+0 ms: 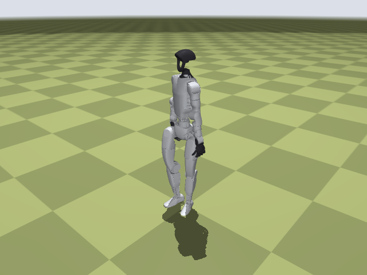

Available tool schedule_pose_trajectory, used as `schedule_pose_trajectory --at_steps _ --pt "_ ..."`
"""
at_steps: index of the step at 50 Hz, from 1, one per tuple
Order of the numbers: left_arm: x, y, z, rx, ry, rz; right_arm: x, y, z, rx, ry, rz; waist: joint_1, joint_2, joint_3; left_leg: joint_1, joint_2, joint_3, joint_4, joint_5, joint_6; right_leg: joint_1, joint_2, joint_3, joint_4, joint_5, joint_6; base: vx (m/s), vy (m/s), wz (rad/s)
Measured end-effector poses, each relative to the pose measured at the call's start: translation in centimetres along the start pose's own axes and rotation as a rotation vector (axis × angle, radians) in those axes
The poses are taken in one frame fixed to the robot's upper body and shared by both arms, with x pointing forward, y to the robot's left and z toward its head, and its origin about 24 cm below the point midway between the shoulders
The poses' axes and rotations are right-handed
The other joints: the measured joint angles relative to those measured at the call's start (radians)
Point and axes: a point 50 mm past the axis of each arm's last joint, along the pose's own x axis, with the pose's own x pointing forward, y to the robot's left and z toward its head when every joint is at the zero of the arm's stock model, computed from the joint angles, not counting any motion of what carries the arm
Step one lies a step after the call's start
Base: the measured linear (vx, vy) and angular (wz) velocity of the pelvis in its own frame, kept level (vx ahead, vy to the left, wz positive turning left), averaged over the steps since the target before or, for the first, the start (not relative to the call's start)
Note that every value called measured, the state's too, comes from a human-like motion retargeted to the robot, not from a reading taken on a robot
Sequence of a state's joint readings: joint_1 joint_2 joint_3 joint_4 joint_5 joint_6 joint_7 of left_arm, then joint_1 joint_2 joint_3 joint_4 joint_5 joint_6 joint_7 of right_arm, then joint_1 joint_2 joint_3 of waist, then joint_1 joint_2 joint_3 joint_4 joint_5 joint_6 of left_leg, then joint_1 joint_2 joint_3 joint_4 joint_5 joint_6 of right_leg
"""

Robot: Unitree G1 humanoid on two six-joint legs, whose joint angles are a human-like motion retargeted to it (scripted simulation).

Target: In place motions

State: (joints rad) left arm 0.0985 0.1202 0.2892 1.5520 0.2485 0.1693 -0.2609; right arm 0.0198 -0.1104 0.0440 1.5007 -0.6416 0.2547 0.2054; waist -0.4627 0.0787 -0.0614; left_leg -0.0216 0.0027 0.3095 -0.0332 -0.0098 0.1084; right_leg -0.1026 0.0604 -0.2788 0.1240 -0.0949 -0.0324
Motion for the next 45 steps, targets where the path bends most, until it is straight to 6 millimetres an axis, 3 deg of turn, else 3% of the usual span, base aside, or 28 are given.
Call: schedule_pose_trajectory --at_steps 10,17,23,28,32,36,45 --pt "-0.1 0.5 -1.0 0.002 0.034 0.005 -0.6 -1.3 1.8 0.042 -0.065 -0.003 -0.139 0.046 0.025 0.054 0.065 0.287 0.013 -0.083 -0.05 -0.087 0.045 0.171 0.021 0.079 0.012 -0.22 -0.03 -1.48" --pt "-0.6 2.2 -1.0 0.011 0.056 0.051 -1.0 -2.2 2.7 0.181 -0.128 -0.003 -0.195 0.086 0.061 0.093 0.08 0.492 -0.003 -0.124 -0.085 -0.122 0.147 0.469 0.002 0.141 0.039 -0.25 0.07 -2.2" --pt "-1.4 3.6 1.1 0.007 0.012 0.102 -0.9 -2.0 2.6 0.378 -0.155 0.019 -0.325 0.133 0.118 0.085 0.114 0.565 0.0 -0.139 -0.105 -0.159 0.205 0.562 -0.005 0.165 0.061 -0.19 0.1 -1.09" --pt "-2.2 4.2 4.6 0.016 -0.095 0.133 -0.3 -0.5 0.6 0.529 -0.082 0.068 -0.358 0.154 0.131 0.071 0.133 0.604 0.015 -0.146 -0.122 -0.186 0.223 0.587 -0.003 0.171 0.068 -0.08 0.03 -0.65" --pt "-2.8 3.7 7.5 0.028 -0.205 0.126 0.0 1.1 -1.3 0.564 0.006 0.12 -0.353 0.152 0.128 0.07 0.138 0.618 0.023 -0.149 -0.13 -0.194 0.23 0.6 -0.001 0.172 0.069 -0.05 -0.02 -0.32" --pt "-2.9 2.8 8.7 0.044 -0.253 0.1 0.2 2.3 -2.0 0.527 0.044 0.156 -0.355 0.144 0.127 0.072 0.142 0.619 0.026 -0.148 -0.133 -0.192 0.233 0.602 -0.004 0.172 0.069 0.0 0.0 0.0" --pt "-1.8 0.2 7.5 0.057 -0.208 -0.007 0.1 2.0 0.0 0.438 -0.037 0.175 -0.331 0.128 0.122 0.061 0.139 0.576 0.02 -0.137 -0.12 -0.18 0.235 0.593 -0.01 0.159 0.033 0.01 -0.05 0.29"
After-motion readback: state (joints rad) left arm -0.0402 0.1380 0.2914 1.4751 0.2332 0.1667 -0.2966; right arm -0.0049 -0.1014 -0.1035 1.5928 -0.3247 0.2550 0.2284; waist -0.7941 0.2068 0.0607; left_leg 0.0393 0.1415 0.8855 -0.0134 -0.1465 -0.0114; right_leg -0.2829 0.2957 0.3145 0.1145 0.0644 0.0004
